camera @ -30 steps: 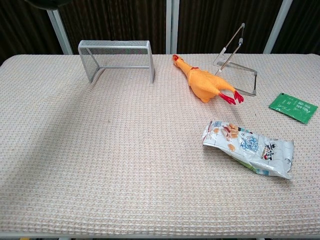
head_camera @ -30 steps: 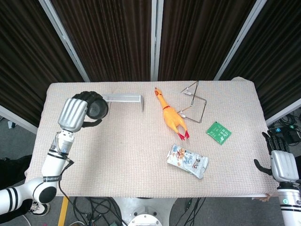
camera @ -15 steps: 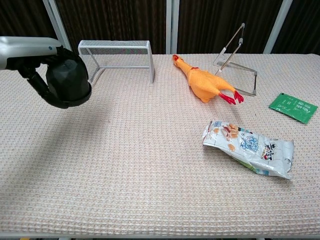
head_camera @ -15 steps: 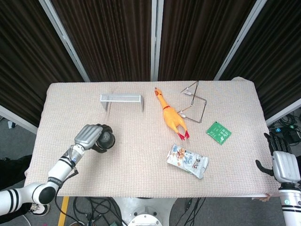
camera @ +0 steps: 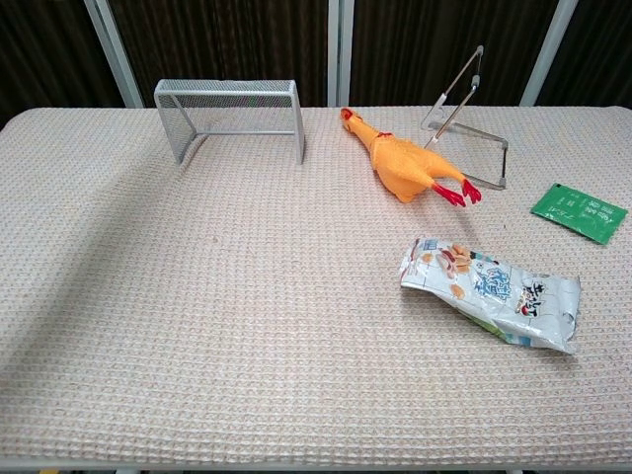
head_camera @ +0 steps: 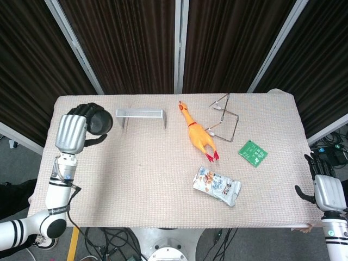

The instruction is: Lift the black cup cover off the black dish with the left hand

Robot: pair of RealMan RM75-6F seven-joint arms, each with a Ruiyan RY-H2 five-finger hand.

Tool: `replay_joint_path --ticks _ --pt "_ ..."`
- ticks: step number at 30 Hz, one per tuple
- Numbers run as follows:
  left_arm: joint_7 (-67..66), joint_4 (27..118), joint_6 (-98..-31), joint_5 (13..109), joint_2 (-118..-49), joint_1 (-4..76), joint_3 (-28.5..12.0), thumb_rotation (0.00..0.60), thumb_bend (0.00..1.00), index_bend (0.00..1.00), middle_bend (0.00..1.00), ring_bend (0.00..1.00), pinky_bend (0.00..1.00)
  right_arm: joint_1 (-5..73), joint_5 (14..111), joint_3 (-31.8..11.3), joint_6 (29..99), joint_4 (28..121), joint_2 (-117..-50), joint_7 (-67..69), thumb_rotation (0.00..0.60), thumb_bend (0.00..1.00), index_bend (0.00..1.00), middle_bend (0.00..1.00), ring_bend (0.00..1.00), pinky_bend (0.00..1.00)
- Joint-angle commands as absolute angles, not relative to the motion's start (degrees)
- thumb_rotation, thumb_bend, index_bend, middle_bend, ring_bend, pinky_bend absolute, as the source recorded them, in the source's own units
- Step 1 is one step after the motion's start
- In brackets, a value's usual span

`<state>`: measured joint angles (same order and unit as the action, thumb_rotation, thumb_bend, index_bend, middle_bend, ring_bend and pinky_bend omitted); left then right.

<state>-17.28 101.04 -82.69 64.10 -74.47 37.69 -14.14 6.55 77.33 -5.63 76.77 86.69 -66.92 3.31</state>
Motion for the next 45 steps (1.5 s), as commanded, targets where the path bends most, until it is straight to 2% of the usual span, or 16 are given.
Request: replay_joint_path --ticks 1,4,13,24,30,34,37,40,45 --pt "-11.23 100.52 -47.77 52.64 -69.69 39.02 -8.8 0.6 0.26 0.43 0.45 0.31 0.43 6.56 77.29 -5.6 76.69 86.65 -66.94 3.32 0.6 0.19 0.0 0.01 0.0 0.0" --pt "-9.6 98.76 -44.87 53.4 -69.46 39.58 -8.13 0.6 0.26 0.43 0.45 0.31 0.43 6.53 77.16 -5.66 76.68 86.56 -66.94 3.3 0.6 0.19 0.0 0.01 0.0 0.0" --pt "-6.88 97.37 -53.15 61.37 -73.27 37.08 -8.47 0.6 0.26 0.44 0.45 0.31 0.43 6.53 76.73 -5.77 76.37 86.12 -67.05 3.46 0.6 0.19 0.0 0.01 0.0 0.0" --pt "-7.32 101.88 -54.27 70.49 -77.22 38.26 -7.07 0.6 0.26 0.44 0.45 0.31 0.43 6.61 76.39 -5.87 76.08 85.8 -67.31 3.24 0.6 0.18 0.0 0.01 0.0 0.0" --pt "-12.92 93.59 -55.44 61.93 -76.37 39.44 -10.46 0.6 0.26 0.44 0.45 0.31 0.43 6.6 76.42 -5.72 75.96 85.7 -67.25 2.8 0.6 0.19 0.0 0.01 0.0 0.0" --pt "-22.31 81.69 -58.03 48.29 -77.86 40.65 -13.71 0.6 0.26 0.44 0.45 0.31 0.42 6.55 76.4 -5.66 75.81 85.4 -67.46 3.33 0.6 0.19 0.0 0.01 0.0 0.0" --pt "-24.69 78.21 -56.08 39.53 -77.82 41.32 -15.73 0.6 0.26 0.44 0.45 0.31 0.42 6.34 76.53 -5.75 76.3 85.35 -67.27 3.62 0.6 0.19 0.0 0.01 0.0 0.0" --pt "-20.16 84.37 -51.54 39.11 -74.87 40.53 -16.73 0.6 0.26 0.44 0.45 0.31 0.42 6.15 76.18 -6.08 76.71 85.18 -67.09 3.79 0.6 0.19 0.0 0.01 0.0 0.0" --pt "-14.5 104.03 -48.92 52.46 -72.37 38.38 -13.73 0.6 0.26 0.43 0.45 0.31 0.43 6.23 76.39 -5.75 76.26 85.14 -67.36 3.67 0.6 0.19 0.0 0.01 0.0 0.0"
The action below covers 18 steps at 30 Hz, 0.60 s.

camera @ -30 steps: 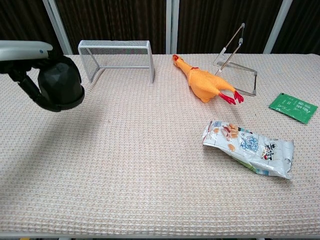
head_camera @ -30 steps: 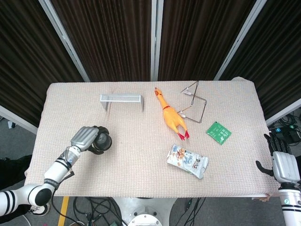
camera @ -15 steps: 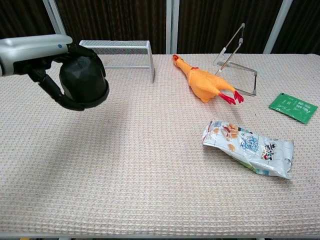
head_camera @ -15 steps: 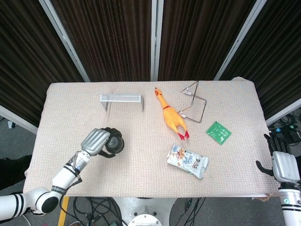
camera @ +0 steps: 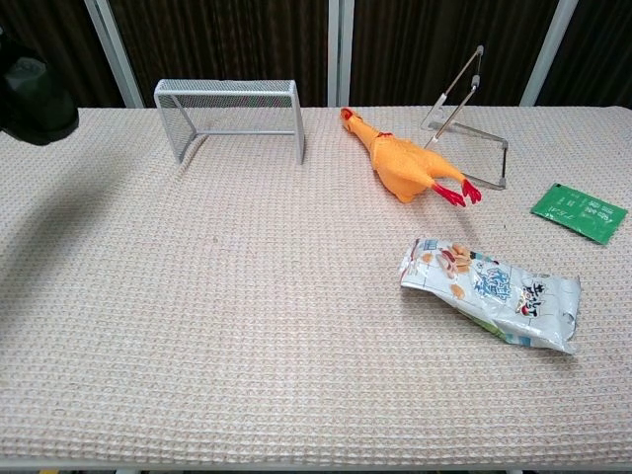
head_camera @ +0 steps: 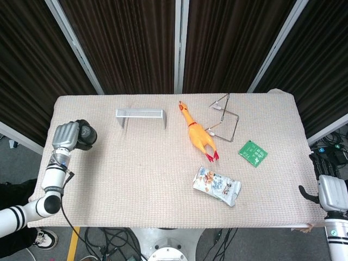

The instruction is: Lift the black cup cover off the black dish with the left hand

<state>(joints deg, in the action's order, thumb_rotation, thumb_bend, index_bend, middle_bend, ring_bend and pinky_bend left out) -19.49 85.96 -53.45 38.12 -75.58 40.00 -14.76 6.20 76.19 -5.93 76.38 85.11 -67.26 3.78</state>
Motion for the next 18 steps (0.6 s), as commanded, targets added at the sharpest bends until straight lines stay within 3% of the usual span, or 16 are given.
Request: replay_joint_path --ticks 1,3,6,13,18 --pt "-13.31 108.43 -47.88 56.52 -72.4 38.09 -12.51 0.6 0.26 0.43 0.45 0.31 0.43 6.26 76.58 -5.63 76.23 85.17 -67.48 3.56 0.6 0.19 0.0 0.01 0.0 0.0" --pt "-12.12 111.54 -46.99 61.38 -72.85 37.99 -11.15 0.6 0.26 0.43 0.45 0.31 0.43 6.31 76.65 -5.57 76.11 85.25 -67.59 3.54 0.6 0.19 0.0 0.01 0.0 0.0" --pt "-10.63 108.4 -49.47 63.25 -74.66 37.63 -11.43 0.6 0.26 0.43 0.45 0.31 0.44 6.34 76.79 -5.49 75.8 85.65 -67.16 4.18 0.6 0.19 0.0 0.01 0.0 0.0" --pt "-13.35 85.37 -59.18 57.39 -80.34 38.22 -16.02 0.6 0.26 0.43 0.45 0.31 0.44 6.22 75.26 -5.92 75.43 84.94 -67.41 3.64 0.6 0.19 0.0 0.01 0.0 0.0" --pt "-16.89 74.64 -58.4 49.28 -82.58 40.08 -19.02 0.6 0.26 0.43 0.45 0.31 0.43 6.36 75.81 -5.64 75.25 85.36 -67.44 3.37 0.6 0.19 0.0 0.01 0.0 0.0"
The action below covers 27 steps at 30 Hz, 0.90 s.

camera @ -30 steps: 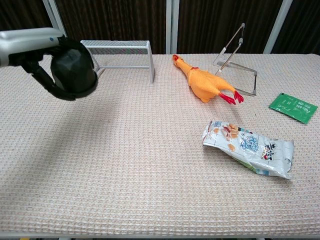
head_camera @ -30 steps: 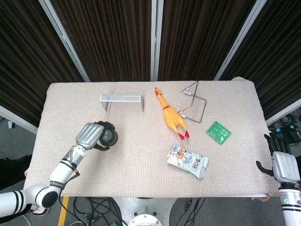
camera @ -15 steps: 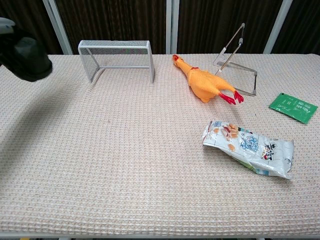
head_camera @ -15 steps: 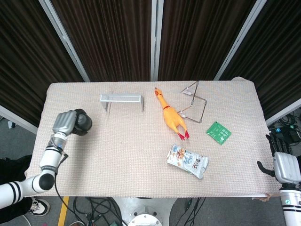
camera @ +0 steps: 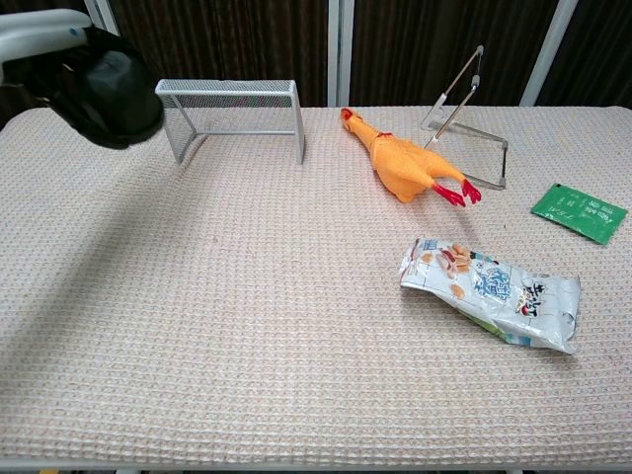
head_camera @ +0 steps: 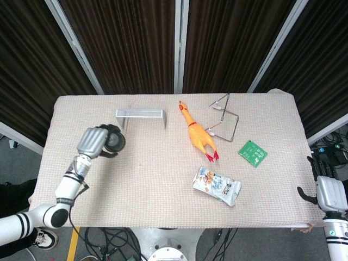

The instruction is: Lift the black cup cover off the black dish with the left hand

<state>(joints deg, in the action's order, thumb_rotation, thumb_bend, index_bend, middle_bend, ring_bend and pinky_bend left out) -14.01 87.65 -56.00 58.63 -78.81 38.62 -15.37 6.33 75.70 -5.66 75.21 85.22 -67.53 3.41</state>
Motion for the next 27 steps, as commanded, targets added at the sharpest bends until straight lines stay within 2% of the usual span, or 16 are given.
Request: replay_joint_path --ticks 1,4,6,9,13,16,18,21,27 --pt "-16.88 73.87 -58.34 48.12 -82.67 40.31 -19.74 0.6 0.26 0.43 0.45 0.31 0.43 6.31 75.78 -5.74 75.42 85.42 -67.34 3.42 0.6 0.19 0.0 0.01 0.0 0.0" --pt "-15.92 76.03 -58.09 47.23 -82.34 40.23 -20.42 0.6 0.26 0.43 0.45 0.31 0.43 6.14 75.26 -5.95 75.48 85.19 -67.25 3.65 0.6 0.19 0.0 0.01 0.0 0.0" --pt "-16.0 79.48 -57.33 48.42 -81.46 39.92 -19.2 0.6 0.26 0.43 0.45 0.31 0.43 6.12 75.04 -5.9 75.2 84.94 -67.33 3.79 0.6 0.19 0.0 0.01 0.0 0.0" --pt "-15.16 87.73 -56.12 51.41 -80.65 38.87 -16.17 0.6 0.26 0.43 0.45 0.31 0.43 6.22 75.33 -5.51 74.69 84.68 -67.61 3.88 0.6 0.19 0.0 0.01 0.0 0.0" --pt "-14.79 101.43 -56.63 61.33 -81.38 37.41 -10.15 0.6 0.26 0.43 0.45 0.31 0.43 6.45 75.66 -5.38 74.43 84.6 -67.92 3.63 0.6 0.18 0.0 0.01 0.0 0.0" --pt "-15.58 106.83 -57.46 68.97 -82.8 37.28 -6.96 0.6 0.26 0.43 0.45 0.31 0.43 6.52 75.43 -5.44 74.26 84.7 -67.99 3.35 0.6 0.19 0.0 0.01 0.0 0.0" --pt "-16.77 106.07 -58.52 70.22 -83.8 37.39 -6.82 0.6 0.26 0.43 0.45 0.32 0.43 6.52 75.32 -5.43 74.16 84.76 -67.98 3.29 0.6 0.19 0.0 0.01 0.0 0.0" --pt "-17.31 100.39 -58.59 61.69 -85.04 37.73 -9.95 0.6 0.26 0.43 0.45 0.32 0.44 6.52 75.19 -5.44 74.03 84.75 -67.89 3.35 0.6 0.19 0.0 0.01 0.0 0.0" --pt "-20.91 79.57 -53.33 43.78 -84.42 41.49 -15.79 0.6 0.26 0.43 0.45 0.32 0.44 6.43 74.67 -5.79 74.05 84.49 -67.7 3.81 0.6 0.19 0.0 0.01 0.0 0.0"
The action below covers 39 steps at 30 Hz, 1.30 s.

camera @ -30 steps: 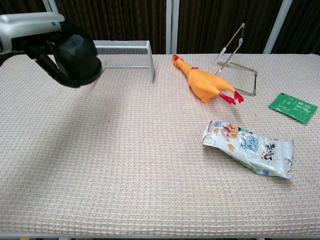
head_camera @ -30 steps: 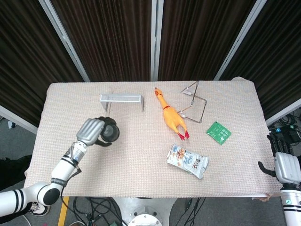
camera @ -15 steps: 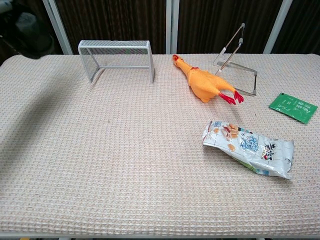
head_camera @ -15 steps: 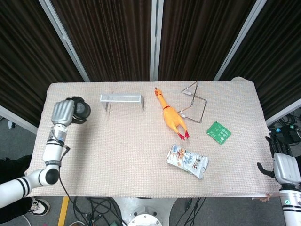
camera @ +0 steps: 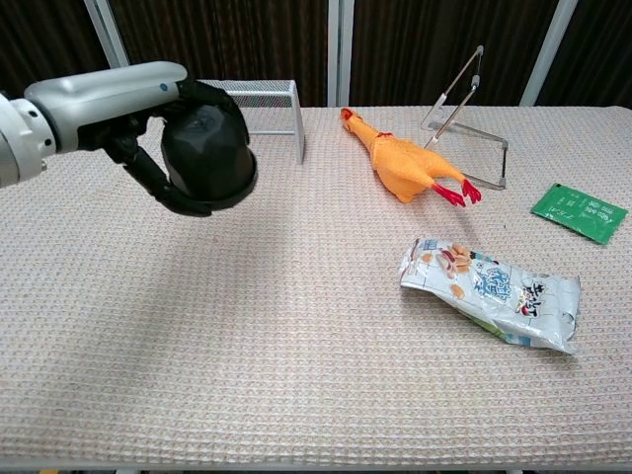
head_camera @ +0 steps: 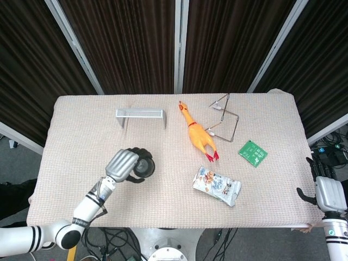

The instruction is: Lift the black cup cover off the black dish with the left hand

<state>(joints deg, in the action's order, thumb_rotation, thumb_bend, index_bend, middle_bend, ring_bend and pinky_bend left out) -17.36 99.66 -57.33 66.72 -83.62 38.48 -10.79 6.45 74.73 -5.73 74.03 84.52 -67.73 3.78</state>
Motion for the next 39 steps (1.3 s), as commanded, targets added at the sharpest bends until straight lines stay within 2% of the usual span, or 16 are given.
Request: replay_joint_path --ticks 1,4,8,15,20,24,27,30,34,37,39 --pt "-21.12 76.67 -52.37 42.5 -84.19 42.16 -16.44 0.6 0.26 0.43 0.45 0.32 0.44 6.42 74.68 -5.8 74.09 84.5 -67.7 3.81 0.6 0.19 0.0 0.01 0.0 0.0" --pt "-21.07 70.29 -48.75 38.34 -83.01 44.12 -18.64 0.6 0.26 0.43 0.45 0.32 0.44 6.36 74.69 -5.71 74.05 84.51 -67.75 3.77 0.6 0.19 0.0 0.01 0.0 0.0" --pt "-20.05 72.57 -46.43 37.64 -80.23 44.79 -19.48 0.6 0.26 0.43 0.45 0.32 0.44 6.41 74.43 -5.74 73.77 84.27 -67.9 3.8 0.6 0.19 0.0 0.01 0.0 0.0" --pt "-17.51 89.15 -43.7 43.61 -77.52 43.14 -15.11 0.6 0.26 0.43 0.45 0.32 0.43 6.46 74.77 -5.51 73.56 83.93 -68.14 4.02 0.6 0.19 0.0 0.01 0.0 0.0" --pt "-12.8 103.83 -45.07 57.28 -78.51 40.45 -11.74 0.6 0.26 0.43 0.46 0.32 0.44 6.43 74.48 -5.69 73.55 83.82 -68.09 4.06 0.6 0.18 0.0 0.01 0.0 0.0" --pt "-10.36 109.07 -47.32 65.56 -78.61 39.57 -11.02 0.6 0.26 0.43 0.46 0.32 0.44 6.42 74.78 -5.44 73.72 83.53 -68.43 3.32 0.6 0.19 0.0 0.01 0.0 0.0" --pt "-9.64 106.89 -48.12 64.58 -78.72 40.01 -11.7 0.6 0.26 0.42 0.46 0.32 0.44 6.4 74.66 -5.41 73.49 83.19 -68.59 3.66 0.6 0.19 0.0 0.01 0.0 0.0" --pt "-10.78 101.02 -49.16 60.88 -78.93 40.91 -12.7 0.6 0.26 0.42 0.46 0.32 0.44 6.41 74.41 -5.51 73.31 82.78 -68.7 3.94 0.6 0.19 0.0 0.01 0.0 0.0" --pt "-19.0 84.05 -55.17 55.43 -83.66 42.53 -14.33 0.6 0.26 0.42 0.46 0.32 0.44 6.3 74.73 -5.76 74.09 83.23 -68.39 3.8 0.6 0.19 0.0 0.01 0.0 0.0" --pt "-22.63 74.87 -54.24 48.55 -85.04 44.02 -15.88 0.6 0.26 0.42 0.46 0.32 0.44 5.98 75.36 -5.91 75.37 84.25 -67.69 3.6 0.6 0.19 0.0 0.01 0.0 0.0" --pt "-24.25 71.79 -52.84 45.47 -84.86 44.57 -16.16 0.6 0.26 0.42 0.46 0.32 0.43 5.79 75.57 -6.12 76.16 84.85 -67.24 3.44 0.6 0.19 0.0 0.01 0.0 0.0"
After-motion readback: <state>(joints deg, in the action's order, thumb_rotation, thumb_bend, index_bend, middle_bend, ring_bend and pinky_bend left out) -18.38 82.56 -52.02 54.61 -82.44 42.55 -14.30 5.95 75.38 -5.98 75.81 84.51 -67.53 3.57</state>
